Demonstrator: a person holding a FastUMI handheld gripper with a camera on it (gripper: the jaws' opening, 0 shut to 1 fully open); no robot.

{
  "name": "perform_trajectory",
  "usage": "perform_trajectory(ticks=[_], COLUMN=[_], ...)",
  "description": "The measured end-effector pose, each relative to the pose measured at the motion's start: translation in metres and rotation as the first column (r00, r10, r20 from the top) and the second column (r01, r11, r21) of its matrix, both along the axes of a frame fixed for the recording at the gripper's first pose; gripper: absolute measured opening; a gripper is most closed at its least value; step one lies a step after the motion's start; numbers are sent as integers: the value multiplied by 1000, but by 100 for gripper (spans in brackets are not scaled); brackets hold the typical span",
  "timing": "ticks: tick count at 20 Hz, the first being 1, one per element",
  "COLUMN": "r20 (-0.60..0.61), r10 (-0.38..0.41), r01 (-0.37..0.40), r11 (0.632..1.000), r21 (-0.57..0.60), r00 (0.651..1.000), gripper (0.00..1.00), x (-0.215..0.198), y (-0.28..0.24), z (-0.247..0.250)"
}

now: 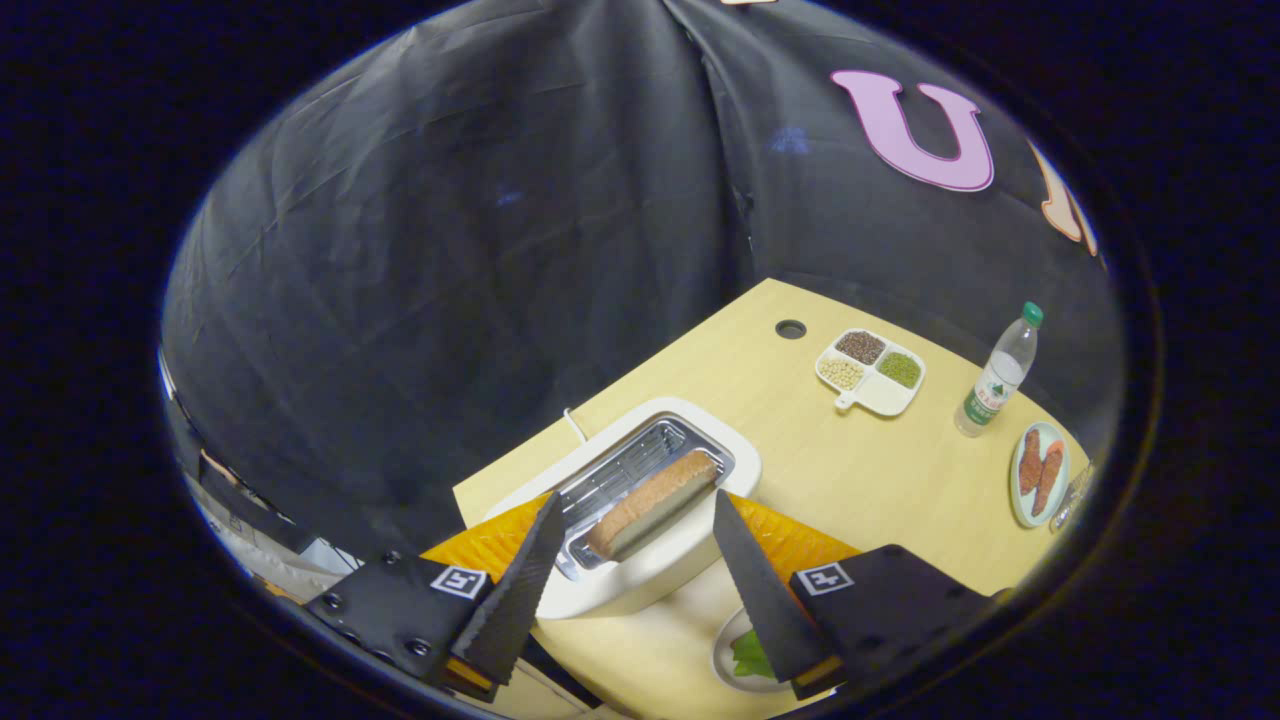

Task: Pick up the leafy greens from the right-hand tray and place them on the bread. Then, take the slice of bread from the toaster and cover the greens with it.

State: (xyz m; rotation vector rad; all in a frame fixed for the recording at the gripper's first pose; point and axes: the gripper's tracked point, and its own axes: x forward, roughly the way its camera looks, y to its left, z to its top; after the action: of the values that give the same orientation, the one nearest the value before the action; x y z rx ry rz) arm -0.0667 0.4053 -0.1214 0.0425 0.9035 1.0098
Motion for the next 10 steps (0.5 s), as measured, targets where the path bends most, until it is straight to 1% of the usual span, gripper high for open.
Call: perform_trajectory(ticks=[6,10], r20=[-47,-57], r10=[-38,-37], r01=[37,33], r11=[999,997], r21=[-38,-69], r00=[998,998], gripper=[96,77], x=[7,6], y=[14,19], z=[-18,-29])
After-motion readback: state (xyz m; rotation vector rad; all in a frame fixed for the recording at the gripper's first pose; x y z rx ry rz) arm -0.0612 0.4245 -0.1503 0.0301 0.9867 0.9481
